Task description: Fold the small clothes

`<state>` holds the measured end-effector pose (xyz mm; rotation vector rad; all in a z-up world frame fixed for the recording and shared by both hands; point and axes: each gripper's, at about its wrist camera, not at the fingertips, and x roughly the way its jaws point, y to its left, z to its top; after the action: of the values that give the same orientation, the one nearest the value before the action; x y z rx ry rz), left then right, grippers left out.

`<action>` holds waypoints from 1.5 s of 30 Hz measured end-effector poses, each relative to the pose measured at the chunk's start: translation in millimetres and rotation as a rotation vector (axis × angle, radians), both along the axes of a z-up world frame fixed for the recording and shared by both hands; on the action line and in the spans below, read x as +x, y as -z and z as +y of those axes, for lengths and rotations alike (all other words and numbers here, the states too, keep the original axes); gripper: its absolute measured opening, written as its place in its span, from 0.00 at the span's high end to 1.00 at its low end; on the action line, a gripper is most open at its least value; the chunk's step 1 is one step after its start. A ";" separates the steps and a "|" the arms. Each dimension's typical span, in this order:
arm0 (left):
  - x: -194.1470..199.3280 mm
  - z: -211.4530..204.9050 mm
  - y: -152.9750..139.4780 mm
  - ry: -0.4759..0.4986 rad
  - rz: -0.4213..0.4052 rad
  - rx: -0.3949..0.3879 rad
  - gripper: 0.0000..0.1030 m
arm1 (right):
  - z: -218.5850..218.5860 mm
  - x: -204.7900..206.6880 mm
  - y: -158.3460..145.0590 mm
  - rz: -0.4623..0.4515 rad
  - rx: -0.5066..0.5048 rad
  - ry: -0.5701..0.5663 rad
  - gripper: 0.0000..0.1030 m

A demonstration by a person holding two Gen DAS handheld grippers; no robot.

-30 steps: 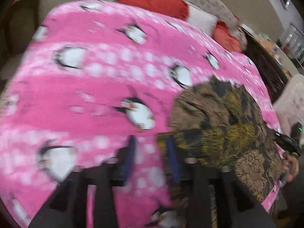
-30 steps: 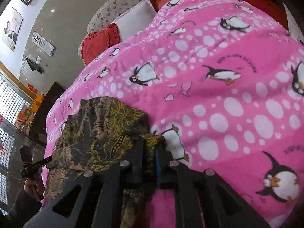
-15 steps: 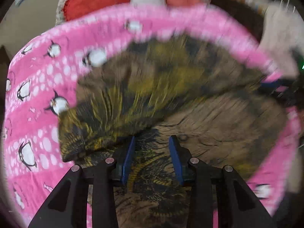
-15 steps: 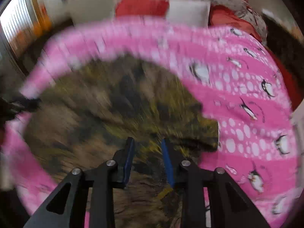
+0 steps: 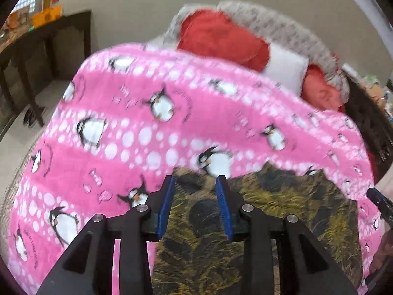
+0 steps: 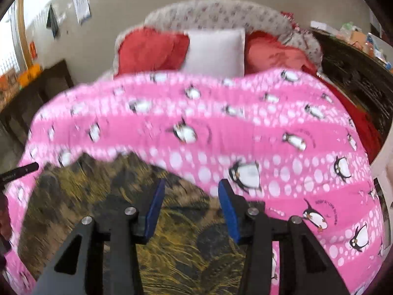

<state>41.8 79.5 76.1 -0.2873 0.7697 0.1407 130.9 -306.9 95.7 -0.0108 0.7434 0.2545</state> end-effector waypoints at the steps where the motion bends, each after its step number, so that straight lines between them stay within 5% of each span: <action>1: -3.1 -12.6 2.3 0.027 -0.022 0.009 0.87 | 4.4 -4.1 -0.9 -0.020 0.001 -0.005 0.49; 7: 22.8 -47.2 59.7 0.136 0.049 0.090 0.86 | 25.9 -1.1 50.5 0.050 -0.065 0.036 0.49; 9: 23.3 -36.2 67.7 0.129 0.050 0.006 0.86 | 18.2 6.9 75.8 0.066 -0.120 0.050 0.49; 10: 20.4 -25.3 67.4 0.102 0.025 -0.054 0.87 | 12.1 10.3 82.7 0.080 -0.069 0.045 0.48; 13: 18.9 -14.2 70.6 0.090 0.014 -0.130 0.90 | 2.0 16.9 82.5 0.054 0.003 0.059 0.45; 27: 27.3 -13.7 73.8 0.049 0.004 -0.139 0.92 | -0.8 27.2 87.7 0.075 0.024 0.089 0.33; 31: 25.7 -11.7 70.6 0.081 0.022 -0.173 0.92 | -6.6 38.3 90.1 0.154 0.073 0.073 0.13; 33: 10.2 -7.9 59.7 0.091 0.066 -0.170 0.92 | -3.5 40.7 84.7 0.232 0.063 0.058 0.11; 35: -31.7 -2.2 40.8 0.088 0.011 -0.165 0.92 | 6.9 30.7 69.3 0.267 -0.007 0.093 0.26; 39: -114.5 -2.1 28.5 0.098 -0.065 -0.182 0.90 | 44.4 -45.2 29.9 0.048 0.029 0.031 0.25; 43: -170.3 -5.3 31.7 0.091 -0.074 -0.295 0.90 | 80.8 -83.2 41.3 0.041 0.079 -0.038 0.25; 45: -193.8 -10.9 33.8 0.112 -0.070 -0.334 0.86 | 100.4 -94.4 68.3 0.064 0.021 -0.036 0.25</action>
<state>-152.0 68.6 42.3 -0.5621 0.7360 -0.1051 36.5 -206.5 27.3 0.0040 0.8049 0.2980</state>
